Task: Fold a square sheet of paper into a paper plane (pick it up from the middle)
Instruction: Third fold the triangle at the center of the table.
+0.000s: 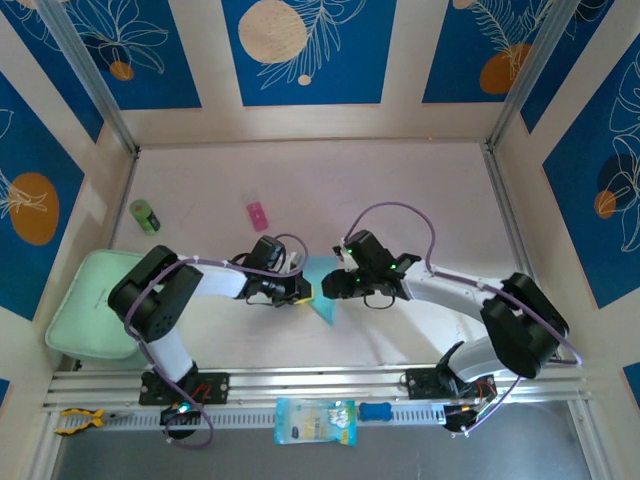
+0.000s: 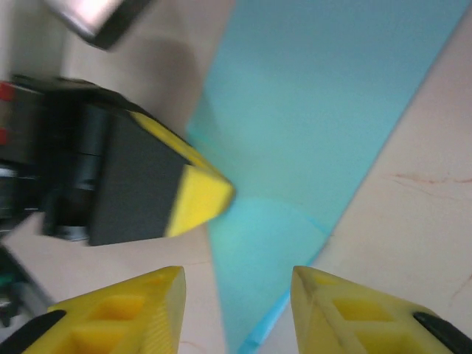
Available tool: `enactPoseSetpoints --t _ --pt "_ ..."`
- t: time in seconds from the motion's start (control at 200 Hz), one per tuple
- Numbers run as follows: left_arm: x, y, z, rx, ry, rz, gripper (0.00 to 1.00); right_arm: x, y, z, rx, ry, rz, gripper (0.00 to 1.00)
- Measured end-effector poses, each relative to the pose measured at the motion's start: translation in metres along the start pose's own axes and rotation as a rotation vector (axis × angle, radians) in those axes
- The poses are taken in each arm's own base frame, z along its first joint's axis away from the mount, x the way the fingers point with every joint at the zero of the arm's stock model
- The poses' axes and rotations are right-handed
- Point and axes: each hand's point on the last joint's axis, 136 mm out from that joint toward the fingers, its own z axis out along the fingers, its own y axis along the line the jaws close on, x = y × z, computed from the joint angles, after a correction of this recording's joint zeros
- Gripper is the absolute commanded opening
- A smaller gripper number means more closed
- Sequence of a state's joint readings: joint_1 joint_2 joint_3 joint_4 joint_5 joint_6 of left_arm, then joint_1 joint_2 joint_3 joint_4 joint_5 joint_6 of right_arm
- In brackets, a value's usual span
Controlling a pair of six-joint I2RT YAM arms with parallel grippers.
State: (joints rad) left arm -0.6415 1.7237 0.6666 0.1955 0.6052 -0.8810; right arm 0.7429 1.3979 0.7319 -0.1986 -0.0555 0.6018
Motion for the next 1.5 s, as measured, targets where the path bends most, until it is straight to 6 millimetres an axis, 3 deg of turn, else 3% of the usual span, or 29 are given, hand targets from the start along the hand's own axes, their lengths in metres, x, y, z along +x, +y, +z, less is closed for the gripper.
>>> enactPoseSetpoints --t 0.145,0.27,0.45,0.585,0.87,1.5 --pt "0.000 0.000 0.000 0.000 0.000 0.000 0.00 0.005 0.021 -0.003 -0.098 0.018 0.029 0.16" --pt "0.000 0.000 0.000 0.000 0.000 0.000 0.00 0.022 0.031 0.006 -0.130 0.081 0.048 0.08" --pt "0.000 0.000 0.000 0.000 0.000 0.000 0.00 0.047 0.031 0.031 -0.105 0.188 0.059 0.06" --pt "0.000 0.000 0.000 0.000 0.000 0.000 0.00 0.051 0.032 0.042 -0.087 0.219 0.066 0.06" --pt "0.000 0.000 0.000 0.000 0.000 0.000 0.00 0.045 0.031 0.052 -0.059 0.218 0.080 0.06" --pt "0.000 0.000 0.000 0.000 0.000 0.000 0.00 0.061 0.011 0.059 -0.028 0.235 0.128 0.07"
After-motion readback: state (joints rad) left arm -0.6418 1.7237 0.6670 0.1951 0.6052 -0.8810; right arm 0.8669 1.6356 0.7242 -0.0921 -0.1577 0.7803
